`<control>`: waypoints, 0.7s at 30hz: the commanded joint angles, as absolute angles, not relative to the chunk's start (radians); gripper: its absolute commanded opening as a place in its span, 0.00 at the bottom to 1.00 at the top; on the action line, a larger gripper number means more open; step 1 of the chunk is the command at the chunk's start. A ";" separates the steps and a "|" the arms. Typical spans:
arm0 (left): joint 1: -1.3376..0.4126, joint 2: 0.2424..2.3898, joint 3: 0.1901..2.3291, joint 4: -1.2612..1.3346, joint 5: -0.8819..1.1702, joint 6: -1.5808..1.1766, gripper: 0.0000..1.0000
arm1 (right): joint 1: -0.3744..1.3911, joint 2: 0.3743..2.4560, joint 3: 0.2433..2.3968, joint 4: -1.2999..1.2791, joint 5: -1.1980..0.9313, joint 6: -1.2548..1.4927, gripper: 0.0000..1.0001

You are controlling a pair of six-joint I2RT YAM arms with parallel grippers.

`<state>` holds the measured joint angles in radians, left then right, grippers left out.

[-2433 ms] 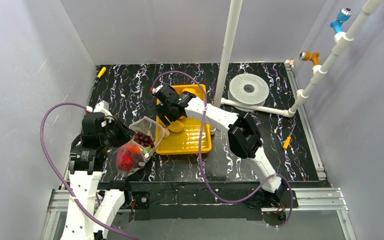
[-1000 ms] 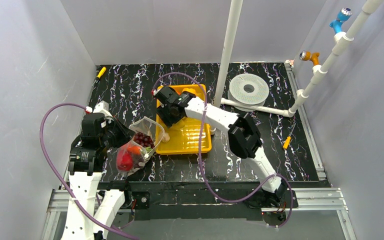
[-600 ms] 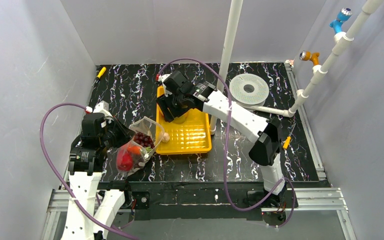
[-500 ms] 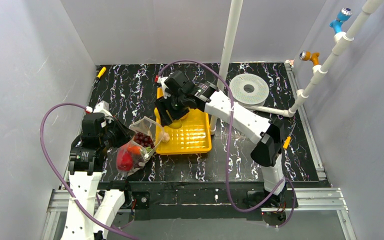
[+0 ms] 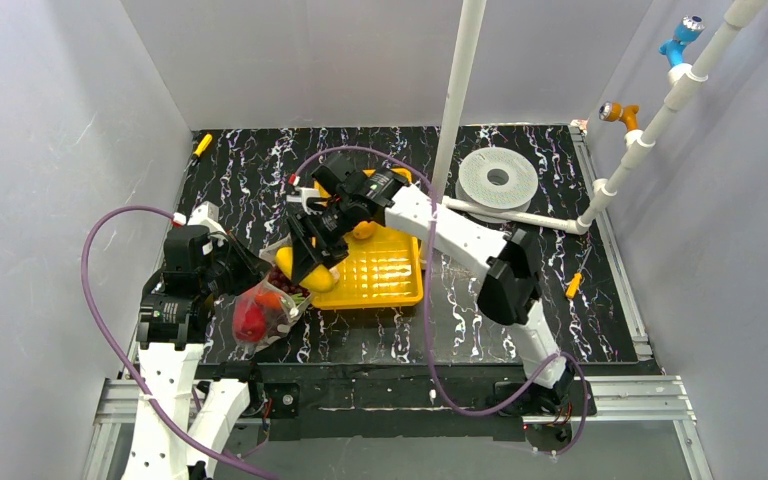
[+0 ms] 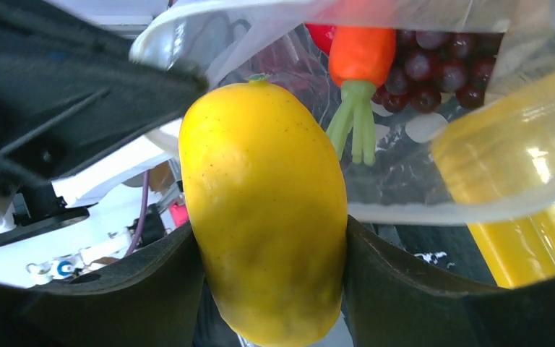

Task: Place the food in the zip-top bag and seal the zipper
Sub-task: Place the fake fruit in the zipper food storage bag.

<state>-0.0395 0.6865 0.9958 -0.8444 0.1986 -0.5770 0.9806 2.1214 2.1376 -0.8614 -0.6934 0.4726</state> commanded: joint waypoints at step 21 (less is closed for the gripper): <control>-0.042 0.676 0.982 -0.796 0.304 -0.613 0.00 | 0.987 2.257 2.148 -0.501 -0.614 0.943 0.47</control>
